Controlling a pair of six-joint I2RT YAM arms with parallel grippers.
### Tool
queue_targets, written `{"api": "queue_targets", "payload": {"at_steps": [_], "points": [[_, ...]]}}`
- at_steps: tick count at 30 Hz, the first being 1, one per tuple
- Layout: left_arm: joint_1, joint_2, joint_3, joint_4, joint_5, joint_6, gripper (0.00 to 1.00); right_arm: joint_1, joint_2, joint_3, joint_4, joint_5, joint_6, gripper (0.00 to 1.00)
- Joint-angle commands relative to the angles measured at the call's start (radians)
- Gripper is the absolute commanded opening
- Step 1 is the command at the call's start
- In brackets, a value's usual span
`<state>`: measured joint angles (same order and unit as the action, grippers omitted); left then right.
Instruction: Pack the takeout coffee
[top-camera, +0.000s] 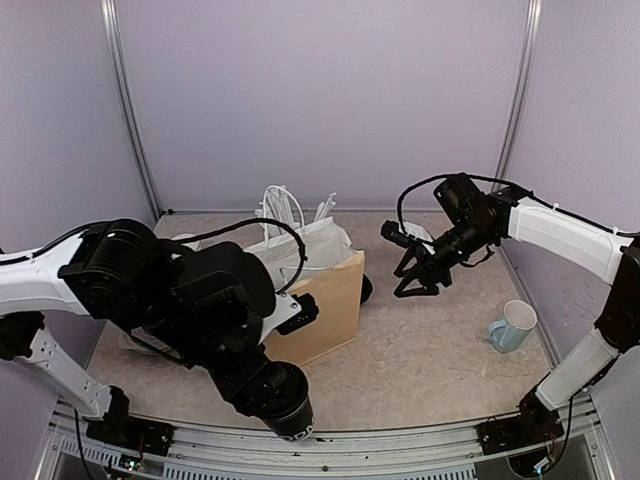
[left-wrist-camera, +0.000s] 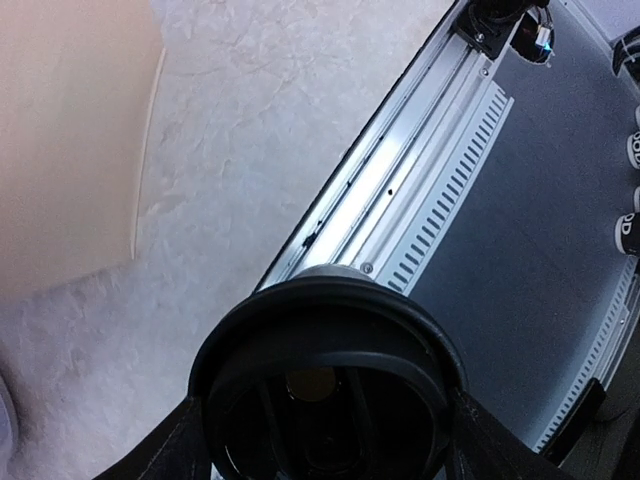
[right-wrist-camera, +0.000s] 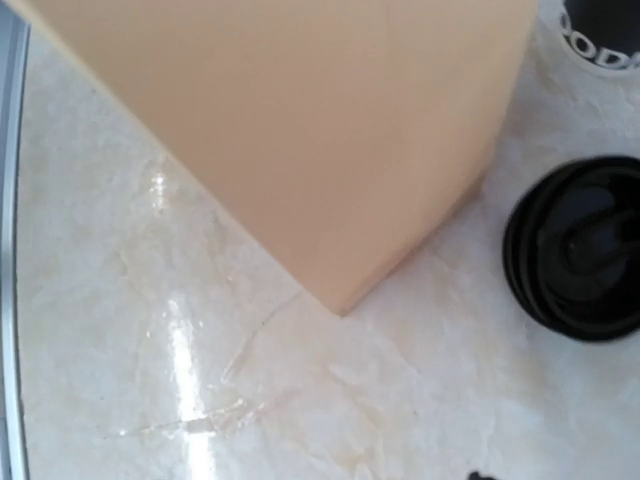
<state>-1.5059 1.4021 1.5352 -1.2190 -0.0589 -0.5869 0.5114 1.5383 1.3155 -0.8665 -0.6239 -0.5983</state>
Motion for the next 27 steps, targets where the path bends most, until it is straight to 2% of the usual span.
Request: {"api": "queue_targets", "payload": {"at_steps": [1,5,9,19,22,23,24,25,26,27], "points": [[0.01,0.209,0.169,0.06,-0.067,0.208,0.76,-0.057,-0.036,-0.025,0.006,-0.02,0.036,0.61],[0.02,0.458,0.333,0.072,-0.122,0.33,0.77,-0.097,-0.06,-0.027,0.022,-0.009,0.061,0.61],[0.079,0.611,0.465,0.093,-0.119,0.348,0.77,-0.131,-0.086,-0.048,0.041,0.021,0.087,0.62],[0.168,0.758,0.518,0.161,-0.031,0.361,0.77,-0.18,-0.076,-0.055,0.029,0.07,0.097,0.64],[0.17,0.778,0.52,0.167,-0.031,0.379,0.82,-0.182,-0.074,-0.047,0.029,0.07,0.106,0.65],[0.17,0.782,0.522,0.167,-0.029,0.385,0.95,-0.182,-0.071,-0.045,0.025,0.07,0.104,0.67],[0.17,0.785,0.524,0.168,-0.027,0.392,0.98,-0.182,-0.065,-0.033,0.017,0.078,0.102,0.72],[0.169,0.786,0.526,0.17,-0.029,0.397,0.99,-0.182,-0.055,-0.02,0.007,0.083,0.1,0.8],[0.168,0.785,0.53,0.172,-0.029,0.402,0.99,-0.182,-0.05,-0.007,-0.006,0.079,0.091,0.95],[0.168,0.785,0.538,0.174,-0.027,0.411,0.99,-0.182,-0.05,0.001,-0.013,0.067,0.081,0.99]]}}
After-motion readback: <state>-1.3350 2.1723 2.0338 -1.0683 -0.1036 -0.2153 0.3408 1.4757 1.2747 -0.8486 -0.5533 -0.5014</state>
